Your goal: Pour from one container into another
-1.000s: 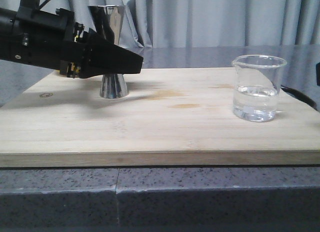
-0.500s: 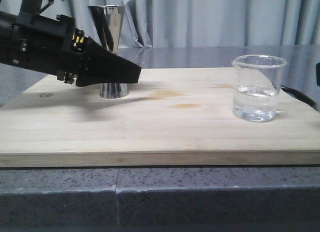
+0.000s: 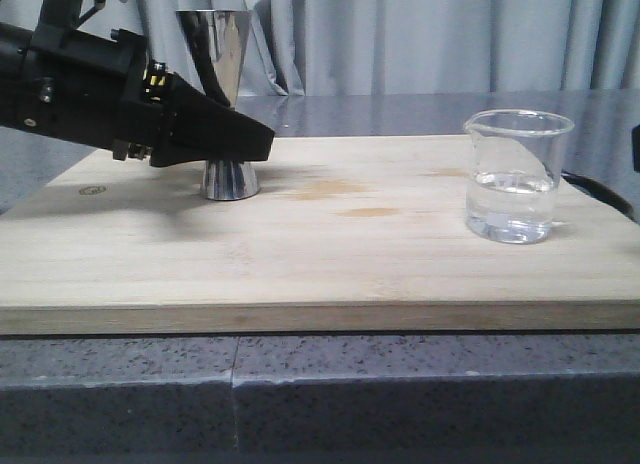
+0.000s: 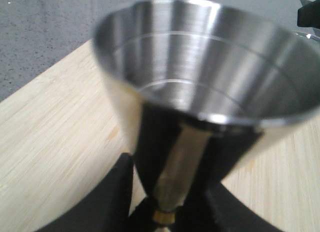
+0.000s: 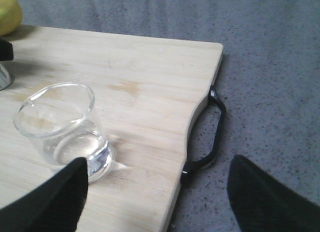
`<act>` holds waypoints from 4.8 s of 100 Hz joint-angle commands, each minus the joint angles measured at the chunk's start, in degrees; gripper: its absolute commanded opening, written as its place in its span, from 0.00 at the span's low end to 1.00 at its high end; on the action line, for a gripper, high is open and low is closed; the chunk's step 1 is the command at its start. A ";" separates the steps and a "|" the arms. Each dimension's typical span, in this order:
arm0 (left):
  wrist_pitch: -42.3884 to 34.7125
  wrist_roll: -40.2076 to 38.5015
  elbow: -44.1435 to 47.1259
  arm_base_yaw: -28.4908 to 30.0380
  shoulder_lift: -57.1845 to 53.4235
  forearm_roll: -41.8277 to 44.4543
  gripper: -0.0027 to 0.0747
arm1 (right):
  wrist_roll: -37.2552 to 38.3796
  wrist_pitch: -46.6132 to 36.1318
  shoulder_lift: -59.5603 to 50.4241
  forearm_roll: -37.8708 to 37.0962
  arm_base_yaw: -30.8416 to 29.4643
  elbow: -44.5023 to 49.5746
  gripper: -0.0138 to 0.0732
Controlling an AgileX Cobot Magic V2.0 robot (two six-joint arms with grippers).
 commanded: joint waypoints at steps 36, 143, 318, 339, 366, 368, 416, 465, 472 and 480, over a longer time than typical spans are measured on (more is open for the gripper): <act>5.37 -0.06 -1.47 -0.17 -2.16 -5.50 0.05 | -0.70 -4.47 0.36 -0.58 0.22 -1.39 0.76; 14.48 -0.38 -1.71 -0.17 -2.16 -7.38 0.01 | -0.70 -16.50 11.73 -6.89 7.59 -1.39 0.76; 14.48 -0.42 -1.71 -0.17 -2.16 -7.38 0.01 | -0.70 -39.42 28.83 -7.09 7.59 -1.51 0.73; 14.48 -0.42 -1.71 -0.17 -2.16 -7.38 0.01 | -0.70 -39.42 28.83 -7.23 7.59 -1.51 0.59; 14.48 -0.42 -1.71 -0.17 -2.16 -7.38 0.01 | -0.70 -39.42 28.83 -9.94 7.59 -1.51 0.49; 14.48 -0.42 -1.71 -0.17 -2.16 -7.38 0.01 | -0.70 -39.42 28.83 -9.94 7.59 -1.51 0.48; 14.48 -1.34 -1.71 -0.38 -2.16 -7.38 0.01 | -0.70 -44.39 28.83 -9.83 7.59 -2.34 0.41; 14.48 -2.39 -1.71 -1.99 -2.16 -4.27 0.01 | -0.70 -20.08 28.83 -18.72 7.59 -24.45 0.41; 14.48 -2.39 -1.71 -2.67 -2.16 -4.38 0.01 | -0.70 -19.72 28.83 -21.68 7.59 -27.02 0.41; 14.48 -2.39 -1.71 -3.24 -2.16 -4.62 0.01 | -0.70 -18.73 28.83 -23.63 7.59 -29.94 0.41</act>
